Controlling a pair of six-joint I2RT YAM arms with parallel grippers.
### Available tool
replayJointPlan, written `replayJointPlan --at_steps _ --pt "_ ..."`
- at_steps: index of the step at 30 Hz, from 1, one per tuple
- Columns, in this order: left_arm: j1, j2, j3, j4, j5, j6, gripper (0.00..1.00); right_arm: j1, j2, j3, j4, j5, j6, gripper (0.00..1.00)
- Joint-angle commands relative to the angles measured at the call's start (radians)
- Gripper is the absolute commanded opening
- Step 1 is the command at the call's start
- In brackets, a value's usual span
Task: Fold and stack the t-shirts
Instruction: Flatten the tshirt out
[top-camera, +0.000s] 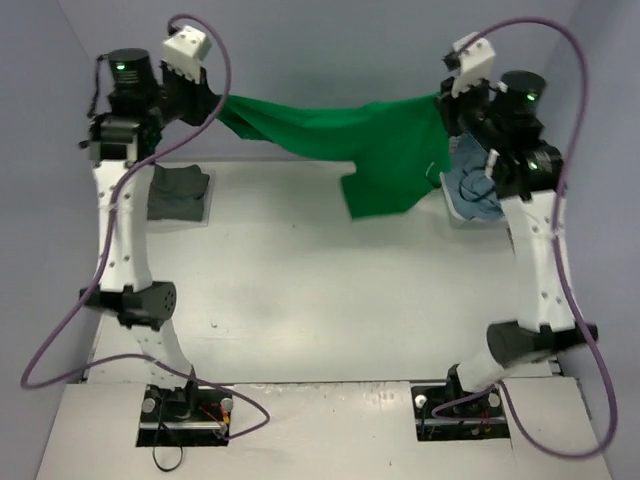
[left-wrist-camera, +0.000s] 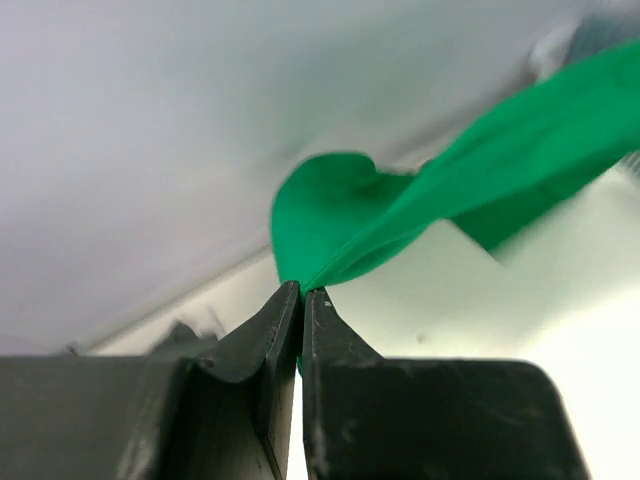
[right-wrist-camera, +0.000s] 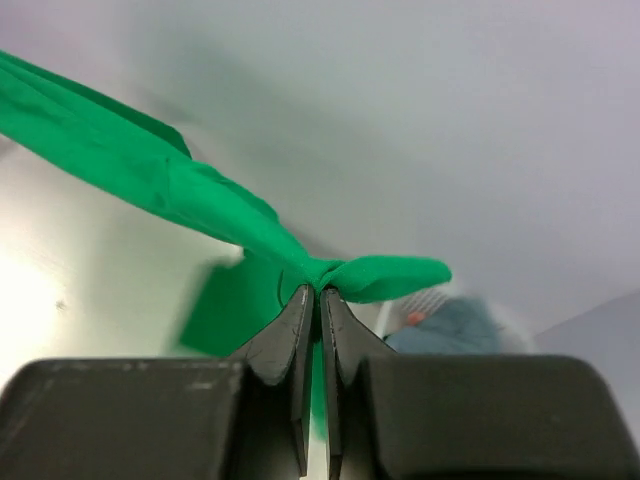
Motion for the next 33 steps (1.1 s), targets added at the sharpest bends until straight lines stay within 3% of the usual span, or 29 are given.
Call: replayJointPlan --at_steps 1,10,14,22,33 --pt "0.027 -0.247 -0.061 0.092 0.029 -0.042 0.00 -0.005 -0.184 -0.068 0.082 -0.045 0.006 0.00" --pt "0.027 -0.727 -0.503 0.169 0.118 -0.113 0.00 -0.004 -0.587 -0.272 -0.031 -0.062 0.011 0.00" --pt "0.029 -0.869 -0.598 0.155 0.148 -0.111 0.00 -0.005 -0.698 -0.307 -0.035 -0.066 0.011 0.00" --pt "0.052 -1.187 -0.702 0.115 0.141 -0.073 0.00 -0.010 -0.902 -0.300 -0.030 -0.094 0.032 0.00" --pt "0.106 -1.364 -0.800 0.106 0.138 -0.113 0.00 -0.081 -1.011 -0.274 -0.036 -0.161 0.086 0.00"
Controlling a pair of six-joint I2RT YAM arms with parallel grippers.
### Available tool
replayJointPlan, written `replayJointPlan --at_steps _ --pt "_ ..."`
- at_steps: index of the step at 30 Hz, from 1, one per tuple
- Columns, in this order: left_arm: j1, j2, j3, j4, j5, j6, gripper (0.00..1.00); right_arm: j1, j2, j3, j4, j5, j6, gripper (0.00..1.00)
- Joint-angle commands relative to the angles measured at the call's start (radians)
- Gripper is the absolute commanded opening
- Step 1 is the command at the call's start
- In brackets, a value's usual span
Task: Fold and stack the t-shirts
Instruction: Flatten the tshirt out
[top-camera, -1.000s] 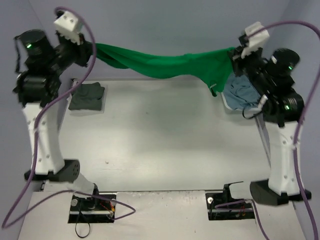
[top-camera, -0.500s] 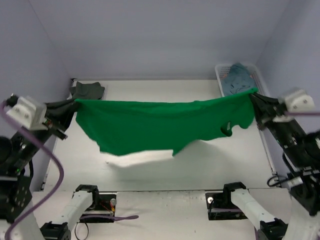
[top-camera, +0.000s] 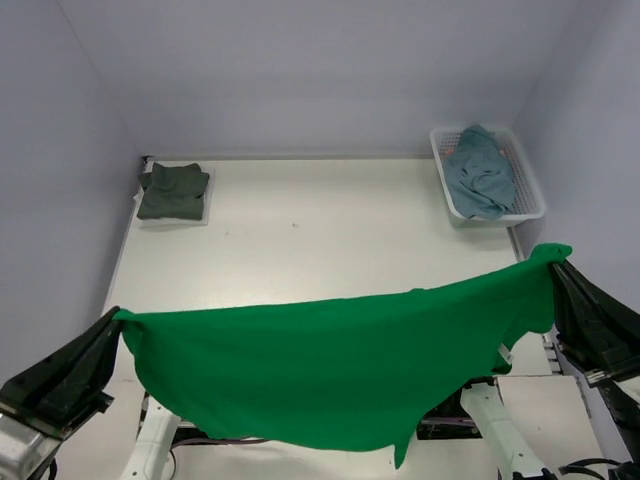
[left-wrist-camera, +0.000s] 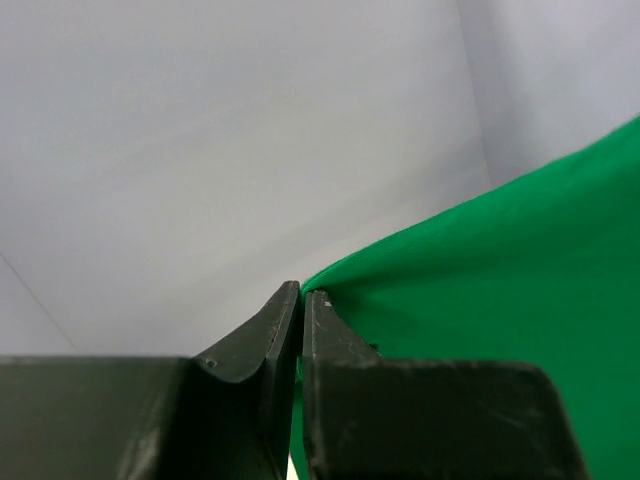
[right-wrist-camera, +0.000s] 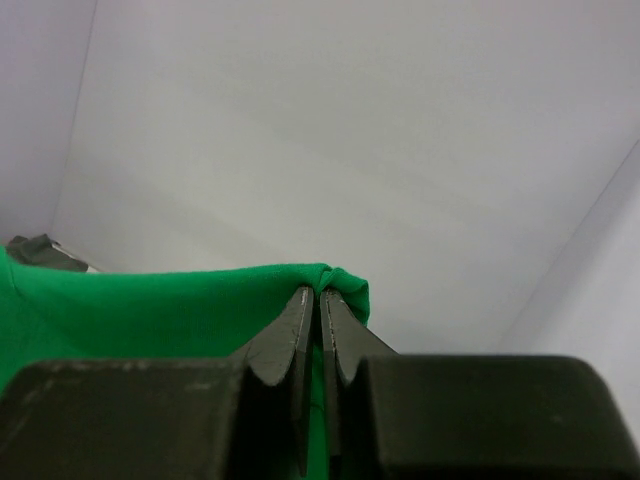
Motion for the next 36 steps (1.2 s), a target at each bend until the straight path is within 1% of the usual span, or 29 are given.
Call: replayJointPlan --at_steps 1,6,8,11,13,17,20,25,28,29,30,31,32,33,35,36 --pt "0.028 0.050 -0.055 0.045 -0.009 -0.011 0.00 -0.028 0.008 -0.047 0.088 -0.029 0.017 0.00" --pt "0.028 0.108 -0.121 0.057 -0.050 0.048 0.00 -0.028 0.039 -0.180 0.109 -0.050 -0.027 0.00" --pt "0.028 0.142 -0.147 0.081 -0.064 0.074 0.00 -0.030 0.043 -0.271 0.141 -0.052 -0.043 0.00" --pt "0.028 0.188 -0.226 0.135 -0.069 0.098 0.00 -0.028 0.076 -0.393 0.203 -0.046 -0.070 0.00" --pt "0.028 0.215 -0.288 0.176 -0.066 0.113 0.00 -0.028 0.114 -0.471 0.255 -0.043 -0.095 0.00" --pt "0.028 0.318 -0.388 0.253 -0.052 0.126 0.00 -0.028 0.194 -0.571 0.350 -0.052 -0.119 0.00" --pt "0.028 0.399 -0.459 0.318 -0.040 0.138 0.00 -0.030 0.292 -0.619 0.428 -0.055 -0.130 0.00" --pt "0.027 0.522 -0.531 0.425 -0.026 0.147 0.00 -0.025 0.526 -0.642 0.562 -0.064 -0.124 0.00" --pt "0.025 0.638 -0.560 0.471 -0.017 0.161 0.00 -0.022 0.680 -0.630 0.617 -0.061 -0.126 0.00" --pt "0.024 0.659 -0.569 0.480 -0.014 0.164 0.00 -0.017 0.762 -0.621 0.634 -0.052 -0.124 0.00" --pt "0.019 0.683 -0.574 0.497 -0.014 0.169 0.00 -0.016 0.801 -0.599 0.643 -0.052 -0.126 0.00" --pt "0.011 0.755 -0.583 0.528 -0.015 0.175 0.00 -0.008 0.920 -0.572 0.652 -0.034 -0.130 0.00" --pt "0.011 0.780 -0.583 0.528 -0.018 0.175 0.00 -0.008 0.921 -0.556 0.652 -0.034 -0.130 0.00" --pt "0.005 0.800 -0.588 0.549 -0.021 0.178 0.00 -0.005 0.994 -0.526 0.657 -0.029 -0.130 0.00" --pt "0.005 0.867 -0.589 0.568 -0.038 0.183 0.00 0.004 1.057 -0.504 0.668 -0.014 -0.135 0.00" --pt "-0.018 0.889 -0.588 0.577 -0.050 0.186 0.00 0.009 1.104 -0.495 0.689 -0.003 -0.138 0.00"
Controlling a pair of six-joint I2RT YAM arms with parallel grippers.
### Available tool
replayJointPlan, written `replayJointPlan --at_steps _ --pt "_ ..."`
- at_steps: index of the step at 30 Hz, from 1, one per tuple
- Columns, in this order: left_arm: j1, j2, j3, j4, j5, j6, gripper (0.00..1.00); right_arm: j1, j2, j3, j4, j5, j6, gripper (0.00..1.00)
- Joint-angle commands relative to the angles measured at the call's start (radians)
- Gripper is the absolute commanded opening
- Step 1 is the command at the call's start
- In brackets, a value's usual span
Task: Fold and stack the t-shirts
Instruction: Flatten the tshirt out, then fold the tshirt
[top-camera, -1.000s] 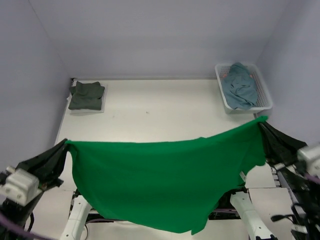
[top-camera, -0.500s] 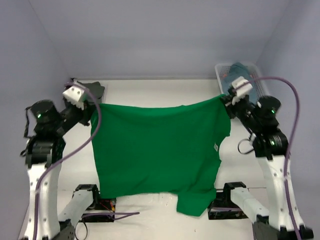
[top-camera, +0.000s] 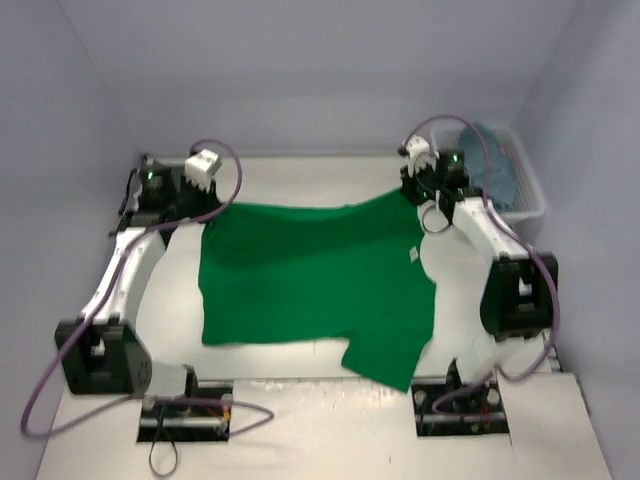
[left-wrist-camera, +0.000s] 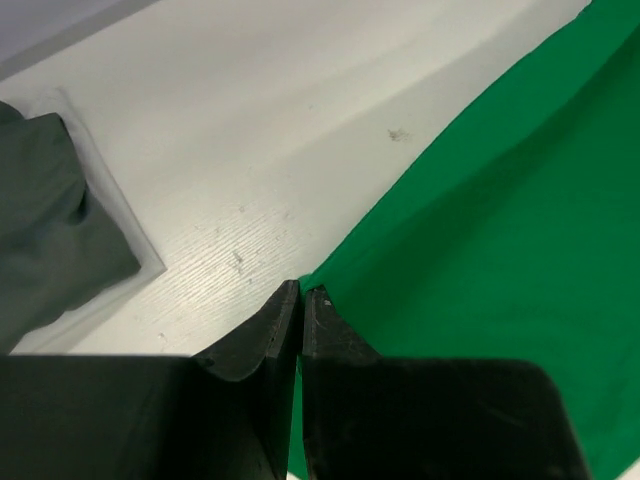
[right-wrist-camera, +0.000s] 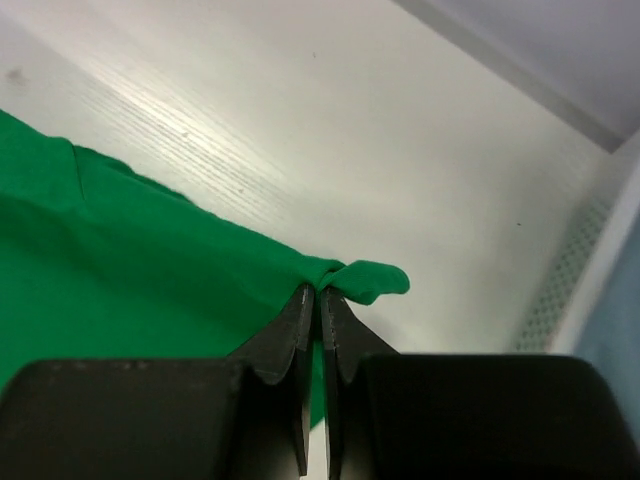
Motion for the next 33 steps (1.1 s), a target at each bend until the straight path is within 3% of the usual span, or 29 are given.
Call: replayJointPlan --at_steps 1,10,13,26,27,29,32,33 --pt "-0.038 0.064 0.027 0.145 -0.023 0.033 0.00 0.027 0.078 0.085 0.143 0.036 -0.017 0.00" --pt "-0.092 0.325 0.144 0.164 -0.134 0.031 0.00 0.091 0.325 0.236 0.187 0.187 -0.052 0.00" --pt "-0.097 0.358 0.167 0.144 -0.121 0.007 0.00 0.099 0.382 0.289 0.118 0.192 -0.060 0.00" --pt "-0.111 0.157 0.051 0.018 -0.051 0.048 0.00 0.231 0.091 0.092 -0.409 0.161 -0.161 0.01" --pt "-0.109 0.143 0.040 0.012 -0.048 0.047 0.00 0.249 0.086 0.094 -0.437 0.172 -0.152 0.13" --pt "-0.109 0.111 0.032 -0.003 -0.042 0.042 0.00 0.272 0.075 0.089 -0.476 0.247 -0.141 0.21" --pt "-0.112 0.080 0.012 -0.004 -0.031 0.022 0.00 0.288 0.061 0.074 -0.476 0.298 -0.143 0.41" --pt "-0.115 0.074 0.009 -0.002 -0.029 0.017 0.00 0.286 0.066 0.077 -0.477 0.306 -0.143 0.42"
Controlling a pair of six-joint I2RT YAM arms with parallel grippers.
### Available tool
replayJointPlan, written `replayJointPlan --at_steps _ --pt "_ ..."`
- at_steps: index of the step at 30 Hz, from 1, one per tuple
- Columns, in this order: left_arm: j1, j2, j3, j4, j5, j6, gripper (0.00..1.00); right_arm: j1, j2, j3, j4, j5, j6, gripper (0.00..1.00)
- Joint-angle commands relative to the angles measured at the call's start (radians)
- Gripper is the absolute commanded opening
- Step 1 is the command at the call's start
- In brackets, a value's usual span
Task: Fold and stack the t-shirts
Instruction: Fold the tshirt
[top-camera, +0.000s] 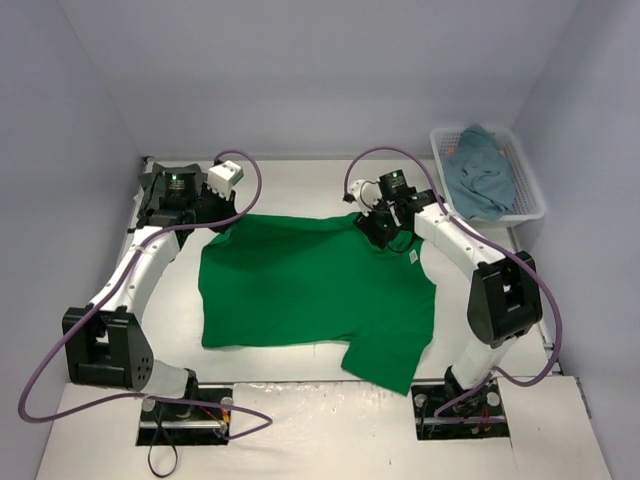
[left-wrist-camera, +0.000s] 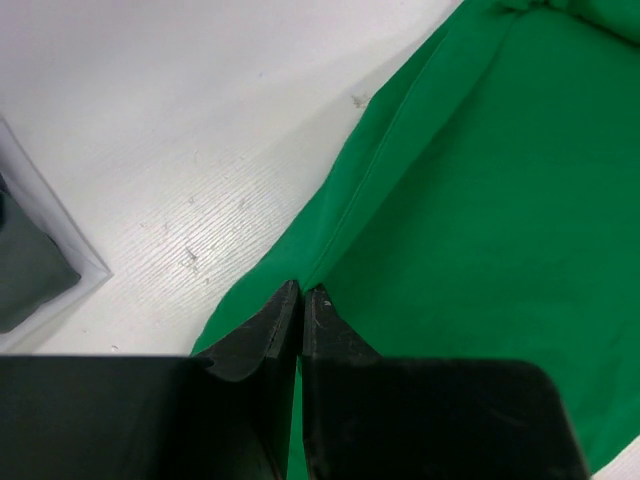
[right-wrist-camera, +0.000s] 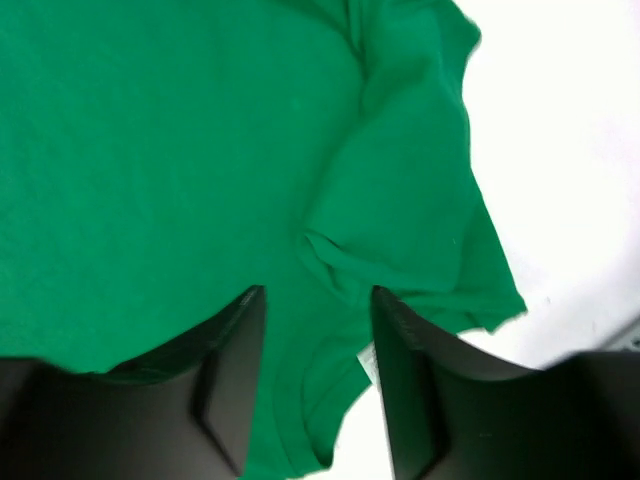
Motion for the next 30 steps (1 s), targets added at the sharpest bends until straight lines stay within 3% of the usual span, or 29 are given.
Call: replayJointPlan --at_steps 1,10,16,30 --pt "-0.012 -0.049 -0.002 0.007 0.035 -0.014 0.00 -0.004 -0.024 -0.001 -0.054 0.089 -0.001 0.45" --pt "-0.026 -0.046 -0.007 -0.010 0.027 -0.013 0.00 -0.030 0.106 0.074 -0.039 0.077 -0.025 0.42" --pt "-0.026 -0.041 -0.007 -0.021 0.027 -0.004 0.00 -0.128 0.240 0.188 -0.029 -0.012 -0.056 0.38" --pt "-0.026 -0.030 -0.024 -0.007 0.016 -0.011 0.00 -0.185 0.343 0.266 -0.034 -0.165 -0.107 0.39"
